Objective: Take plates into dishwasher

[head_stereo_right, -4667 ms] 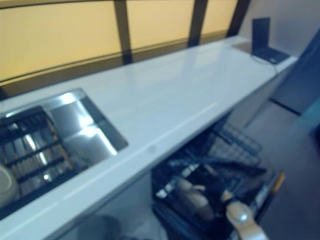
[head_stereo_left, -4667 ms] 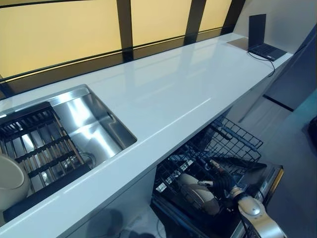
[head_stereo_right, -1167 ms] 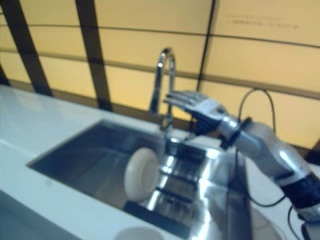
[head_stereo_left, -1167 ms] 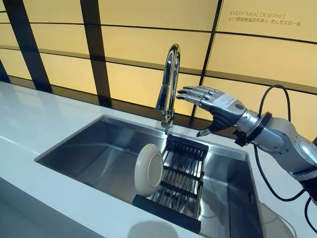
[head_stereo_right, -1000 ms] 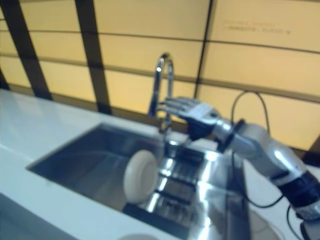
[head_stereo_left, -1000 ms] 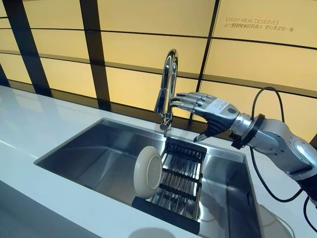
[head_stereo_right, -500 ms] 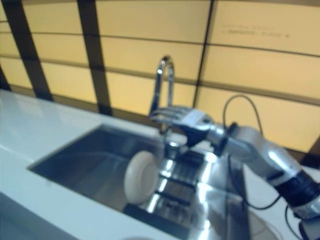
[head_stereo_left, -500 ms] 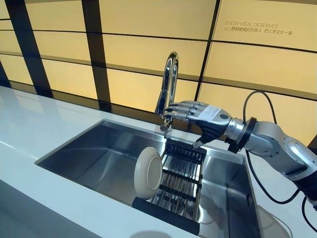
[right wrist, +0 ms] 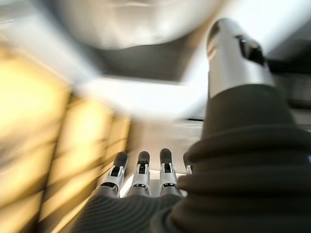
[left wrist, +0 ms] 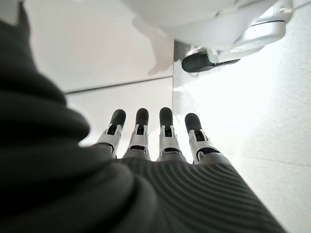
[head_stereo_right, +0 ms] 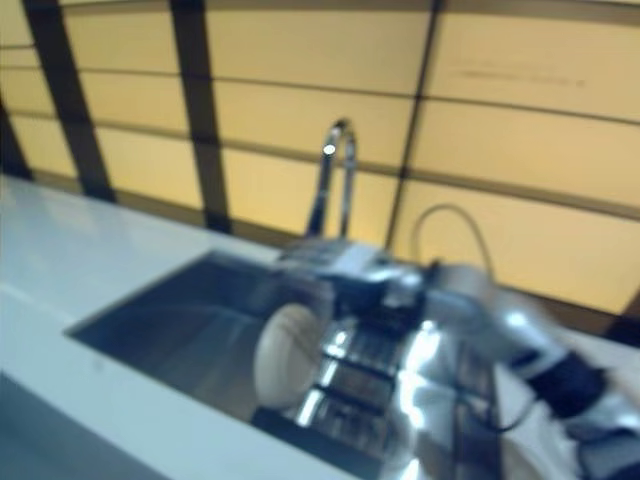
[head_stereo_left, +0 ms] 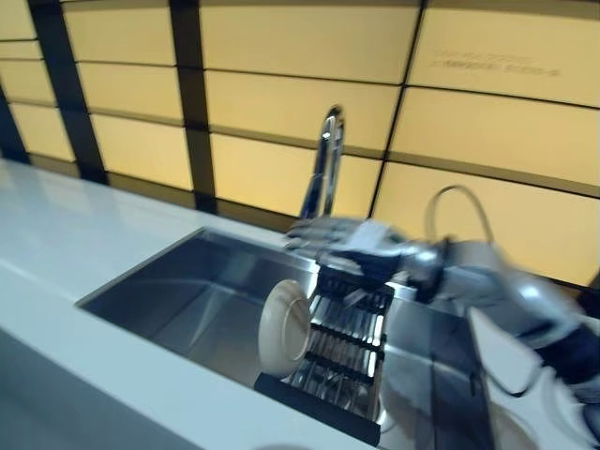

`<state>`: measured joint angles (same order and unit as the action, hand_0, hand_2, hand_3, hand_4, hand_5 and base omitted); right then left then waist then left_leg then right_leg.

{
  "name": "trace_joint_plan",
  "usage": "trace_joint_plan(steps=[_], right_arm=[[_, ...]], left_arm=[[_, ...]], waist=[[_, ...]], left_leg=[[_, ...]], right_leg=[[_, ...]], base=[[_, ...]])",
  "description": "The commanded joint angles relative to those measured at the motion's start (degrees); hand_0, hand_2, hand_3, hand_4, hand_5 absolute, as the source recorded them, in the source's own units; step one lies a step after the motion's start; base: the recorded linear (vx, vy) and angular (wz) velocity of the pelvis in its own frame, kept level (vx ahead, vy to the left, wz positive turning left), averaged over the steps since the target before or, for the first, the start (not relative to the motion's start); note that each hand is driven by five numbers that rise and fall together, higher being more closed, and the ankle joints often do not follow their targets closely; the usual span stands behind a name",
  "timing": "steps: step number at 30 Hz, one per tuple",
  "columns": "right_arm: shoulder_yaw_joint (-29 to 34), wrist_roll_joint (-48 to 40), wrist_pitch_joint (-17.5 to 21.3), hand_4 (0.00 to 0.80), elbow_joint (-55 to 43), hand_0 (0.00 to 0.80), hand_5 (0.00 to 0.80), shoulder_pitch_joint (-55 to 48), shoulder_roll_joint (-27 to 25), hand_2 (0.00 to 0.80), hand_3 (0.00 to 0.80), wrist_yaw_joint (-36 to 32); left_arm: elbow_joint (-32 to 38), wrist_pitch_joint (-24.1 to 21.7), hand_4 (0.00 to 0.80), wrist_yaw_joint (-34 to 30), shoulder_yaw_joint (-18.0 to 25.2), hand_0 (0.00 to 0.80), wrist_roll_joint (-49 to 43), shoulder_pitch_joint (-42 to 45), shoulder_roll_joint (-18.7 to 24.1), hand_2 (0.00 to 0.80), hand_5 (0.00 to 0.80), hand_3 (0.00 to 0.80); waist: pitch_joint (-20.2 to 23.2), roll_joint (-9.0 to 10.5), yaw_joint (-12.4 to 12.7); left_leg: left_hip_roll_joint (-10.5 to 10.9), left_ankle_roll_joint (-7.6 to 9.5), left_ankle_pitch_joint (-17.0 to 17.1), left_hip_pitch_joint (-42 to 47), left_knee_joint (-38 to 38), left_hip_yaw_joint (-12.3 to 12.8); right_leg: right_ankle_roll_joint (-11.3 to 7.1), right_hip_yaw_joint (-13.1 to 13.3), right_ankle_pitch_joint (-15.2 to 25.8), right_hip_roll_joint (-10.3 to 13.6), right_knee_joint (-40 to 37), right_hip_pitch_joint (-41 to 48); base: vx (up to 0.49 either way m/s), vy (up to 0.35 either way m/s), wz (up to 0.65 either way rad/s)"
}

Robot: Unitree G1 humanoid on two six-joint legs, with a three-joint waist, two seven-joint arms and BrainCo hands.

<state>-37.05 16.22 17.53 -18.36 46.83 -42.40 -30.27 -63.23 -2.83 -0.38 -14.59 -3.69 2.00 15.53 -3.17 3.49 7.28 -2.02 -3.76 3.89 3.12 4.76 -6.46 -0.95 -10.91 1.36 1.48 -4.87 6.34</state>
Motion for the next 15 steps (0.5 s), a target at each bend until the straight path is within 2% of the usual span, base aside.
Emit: trace_joint_plan(steps=[1,5,8,15], right_arm=[[3.62,-3.19,-1.61,0.0,0.74,0.0,0.0,3.51,-1.92,0.0,0.0,1.51],[5.57,-3.84,-2.54,0.0,-0.18,0.0,0.0,2.07,-2.16,0.0,0.0,2.54],[6.51,-2.6,-1.84,0.0,-0.28,0.0,0.0,1.04,-1.92,0.0,0.0,2.91],[6.51,-1.97,-2.52,0.0,0.42,0.0,0.0,0.52,-1.95,0.0,0.0,2.94]], left_arm=[[-3.33,-0.54,0.0,0.06,-0.96,0.0,-0.58,-2.53,0.95,0.0,0.0,0.0],[-3.29,-0.67,0.0,0.05,-0.58,0.0,-0.84,-2.44,0.94,0.0,0.0,0.0],[-3.4,-0.65,0.0,0.27,-0.67,0.0,-0.75,-2.48,0.84,0.0,0.0,0.0],[-2.84,-0.15,0.0,0.0,-0.95,0.0,-0.5,-2.44,0.96,0.0,0.0,0.0]], waist=[[0.73,1.73,0.79],[0.69,1.73,0.61],[0.65,1.71,0.35],[0.73,1.65,0.34]], left_leg=[[0.89,1.53,-1.27,-0.3,-0.27,2.95],[0.92,1.62,-1.24,-0.41,-0.24,3.03],[0.92,1.68,-1.32,-0.36,-0.22,3.19],[0.93,1.72,-1.35,-0.31,-0.3,3.37]], right_leg=[[-1.04,-0.71,-0.54,1.13,0.38,0.35],[-1.07,-0.64,-0.48,1.08,0.4,0.21],[-1.1,-0.41,-0.42,1.04,0.39,0.14],[-1.16,-0.31,-0.37,1.02,0.37,0.19]], base=[[-0.009,0.006,0.11],[0.0,0.0,0.0],[0.0,0.0,0.0],[0.0,0.0,0.0]])
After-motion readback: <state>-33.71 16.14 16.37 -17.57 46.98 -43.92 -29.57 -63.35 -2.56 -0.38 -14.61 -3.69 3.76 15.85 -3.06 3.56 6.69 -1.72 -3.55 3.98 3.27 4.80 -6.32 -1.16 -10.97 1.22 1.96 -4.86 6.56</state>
